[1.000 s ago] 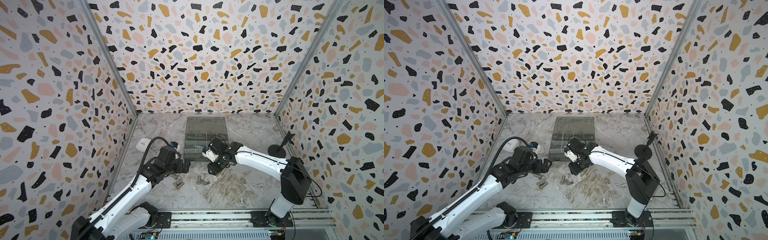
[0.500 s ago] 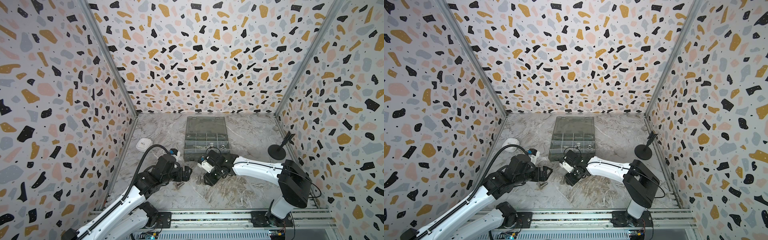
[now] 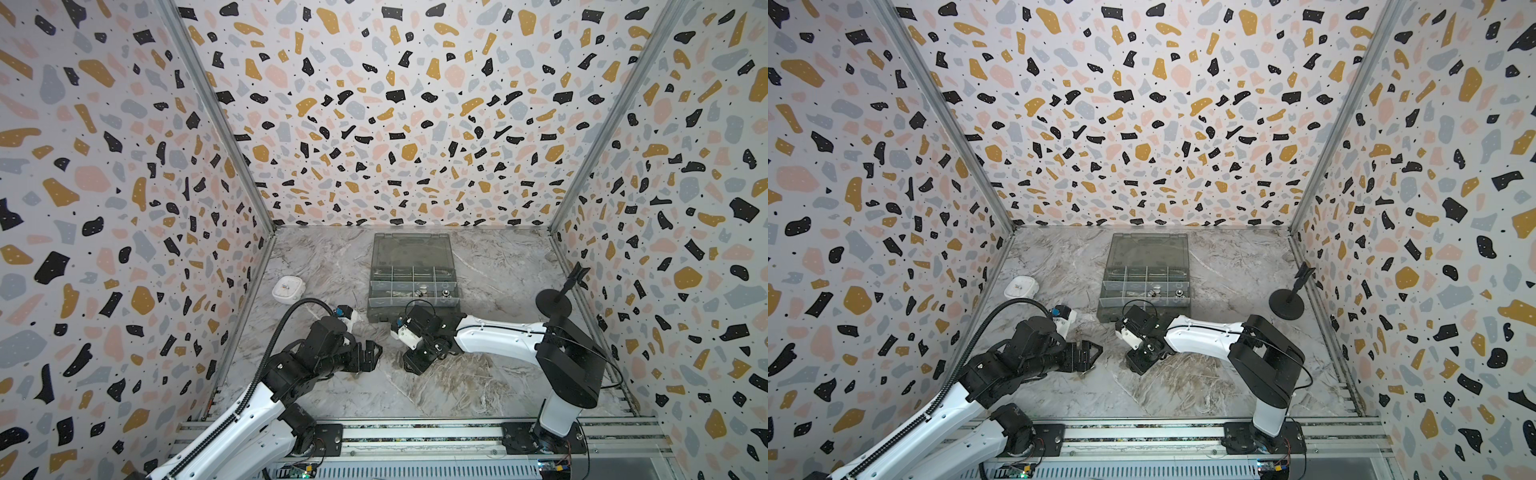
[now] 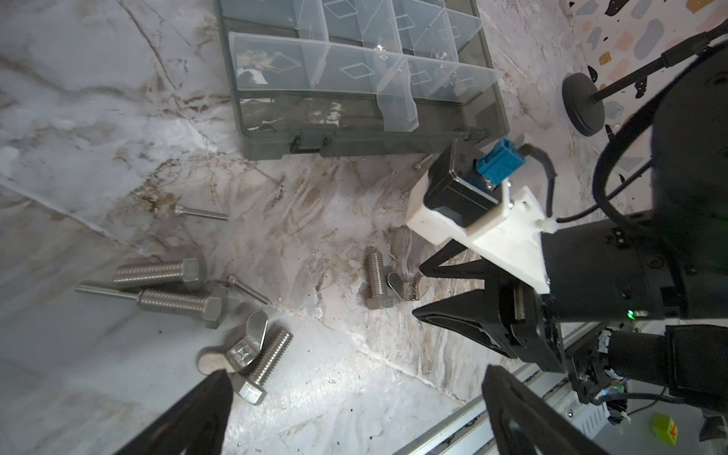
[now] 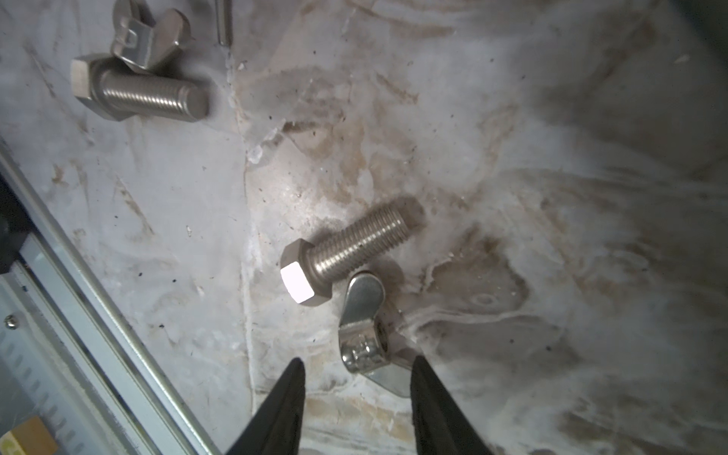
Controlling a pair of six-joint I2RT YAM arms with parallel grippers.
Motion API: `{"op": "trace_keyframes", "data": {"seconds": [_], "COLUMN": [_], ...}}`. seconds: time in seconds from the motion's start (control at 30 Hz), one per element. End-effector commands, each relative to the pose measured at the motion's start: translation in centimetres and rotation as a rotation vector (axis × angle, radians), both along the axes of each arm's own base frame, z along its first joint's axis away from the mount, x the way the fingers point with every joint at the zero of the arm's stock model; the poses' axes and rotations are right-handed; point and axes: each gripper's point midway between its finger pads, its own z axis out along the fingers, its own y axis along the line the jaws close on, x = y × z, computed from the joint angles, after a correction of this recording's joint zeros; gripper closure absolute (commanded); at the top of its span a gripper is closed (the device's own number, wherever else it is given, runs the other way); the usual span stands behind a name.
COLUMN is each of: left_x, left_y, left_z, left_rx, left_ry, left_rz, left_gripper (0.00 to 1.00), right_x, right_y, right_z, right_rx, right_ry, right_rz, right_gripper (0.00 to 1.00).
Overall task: Sort the screws and nuts into containers
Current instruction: 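Lower the right gripper onto another wing nut beside a hex bolt, then close the right gripper on the wing nut and carry it over the box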
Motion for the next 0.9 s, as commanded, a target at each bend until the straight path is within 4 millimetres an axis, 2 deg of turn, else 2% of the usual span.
{"op": "trace_keyframes", "data": {"seconds": [0.0,0.27,0.47,0.6,0.87], "left_x": [-0.7,-1.4,-1.8,-1.9,-1.5], "left_y": [-0.9,-1.5,-2.3,-2.3,-2.3], "left_z": [0.5,0.9,1.5,1.7,1.7], "left_rx": [-0.049,-0.078,-0.114,-0.121,-0.105], "left_ry": [0.001,0.007,0.003,-0.004,-0.010], "left_rz": [-0.052,-0.102,-0.144,-0.147,-0.140], "left_gripper": [0.00,0.00,0.00,0.00,0.00], "right_x": [-0.1,-0.1,0.0,0.0,0.2], "right_y": [-0.1,-0.3,-0.9,-1.1,-1.4], "right_z": [-0.4,-1.3,-2.1,-2.2,-1.6], "right_rx": [-0.007,-0.032,-0.067,-0.073,-0.072], "right_ry": [0.000,0.006,0.002,-0.003,-0.023], "right_rz": [0.000,0.001,0.001,-0.001,-0.011], "right_gripper": [0.56,0.59,0.66,0.75,0.80]}}
